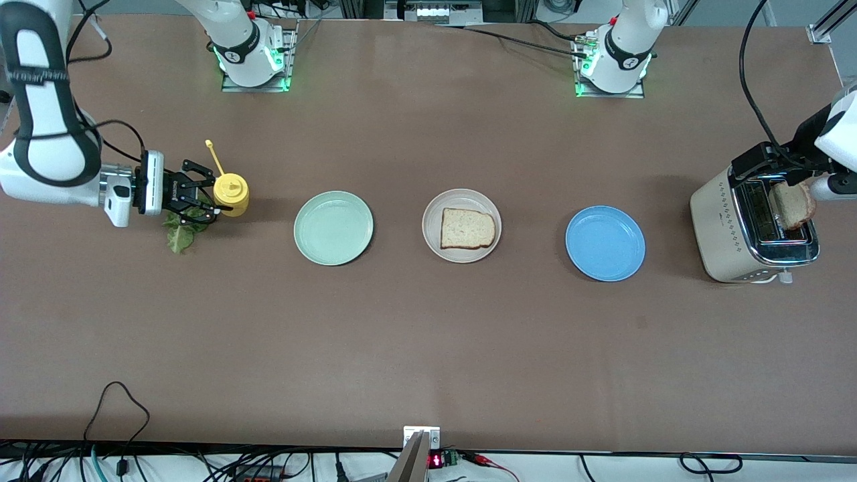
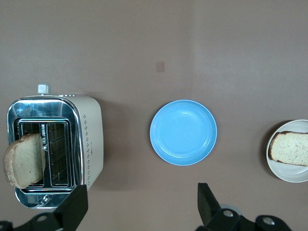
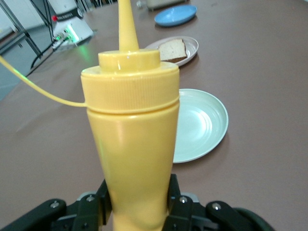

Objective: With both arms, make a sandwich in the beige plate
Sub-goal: 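Return the yellow bottle beside the lettuce with the right gripper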

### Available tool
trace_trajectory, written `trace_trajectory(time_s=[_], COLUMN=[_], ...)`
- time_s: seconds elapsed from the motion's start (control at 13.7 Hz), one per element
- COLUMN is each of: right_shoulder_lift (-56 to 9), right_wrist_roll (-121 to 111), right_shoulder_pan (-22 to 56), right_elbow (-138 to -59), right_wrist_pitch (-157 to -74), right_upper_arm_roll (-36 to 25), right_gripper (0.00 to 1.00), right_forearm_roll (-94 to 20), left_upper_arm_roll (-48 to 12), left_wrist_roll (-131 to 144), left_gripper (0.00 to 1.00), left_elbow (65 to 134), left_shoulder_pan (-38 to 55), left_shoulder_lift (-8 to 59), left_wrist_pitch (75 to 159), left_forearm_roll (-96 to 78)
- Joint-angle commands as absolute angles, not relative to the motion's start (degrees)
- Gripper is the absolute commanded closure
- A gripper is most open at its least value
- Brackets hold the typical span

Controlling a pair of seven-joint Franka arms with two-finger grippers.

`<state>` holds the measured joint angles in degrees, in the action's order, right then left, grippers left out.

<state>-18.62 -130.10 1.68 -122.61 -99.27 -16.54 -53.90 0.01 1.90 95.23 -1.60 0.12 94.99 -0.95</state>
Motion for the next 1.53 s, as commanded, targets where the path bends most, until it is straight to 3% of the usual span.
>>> trace_trajectory(time_s=[0.0, 0.73, 0.88, 1.02, 1.17, 1.24, 1.39, 1.46], right_shoulder_lift=[-25.6, -32.8, -34.2, -35.0, -35.8, -35.9, -36.2, -36.2], right_wrist_roll=[-141.0, -151.9, -153.4, -153.6, -153.6, -153.6, -153.5, -153.1], right_shoulder_pan=[-2.2, -2.5, -2.5, -2.4, -2.3, -2.3, -2.2, -2.2], right_elbow=[-121.5, -119.7, -119.7, -119.4, -118.7, -118.7, -118.6, -118.5], right_wrist_pitch=[-92.9, -90.2, -89.8, -89.6, -89.5, -89.5, -89.6, -89.6], right_upper_arm_roll=[-15.5, -15.3, -15.2, -15.2, -15.1, -15.1, -15.1, -15.1], right_gripper=[0.97, 0.96, 0.88, 0.86, 0.77, 0.54, 0.30, 0.11], right_forearm_roll=[-61.0, -66.9, -69.1, -70.0, -70.1, -70.2, -70.3, -70.3], left_upper_arm_roll=[-0.1, -0.4, -0.3, -0.4, -0.4, -0.4, -0.4, -0.3], left_wrist_roll=[1.0, 0.9, 1.2, 1.9, 1.8, 1.8, 1.7, 1.2], left_gripper=[0.00, 0.00, 0.00, 0.00, 0.00, 0.00, 0.00, 0.00], left_elbow=[93.9, 93.6, 93.6, 93.4, 93.4, 93.4, 93.4, 93.4], left_shoulder_pan=[-1.8, -1.3, -1.3, -1.4, -1.4, -1.4, -1.4, -1.5], left_shoulder_lift=[0.9, 0.2, 0.4, 0.4, 0.2, 0.2, 0.2, 0.0], left_wrist_pitch=[94.9, 93.1, 93.3, 93.4, 93.4, 93.4, 93.3, 93.3], left_forearm_roll=[-1.7, -1.8, -1.5, -1.7, -1.7, -1.6, -1.7, -1.7])
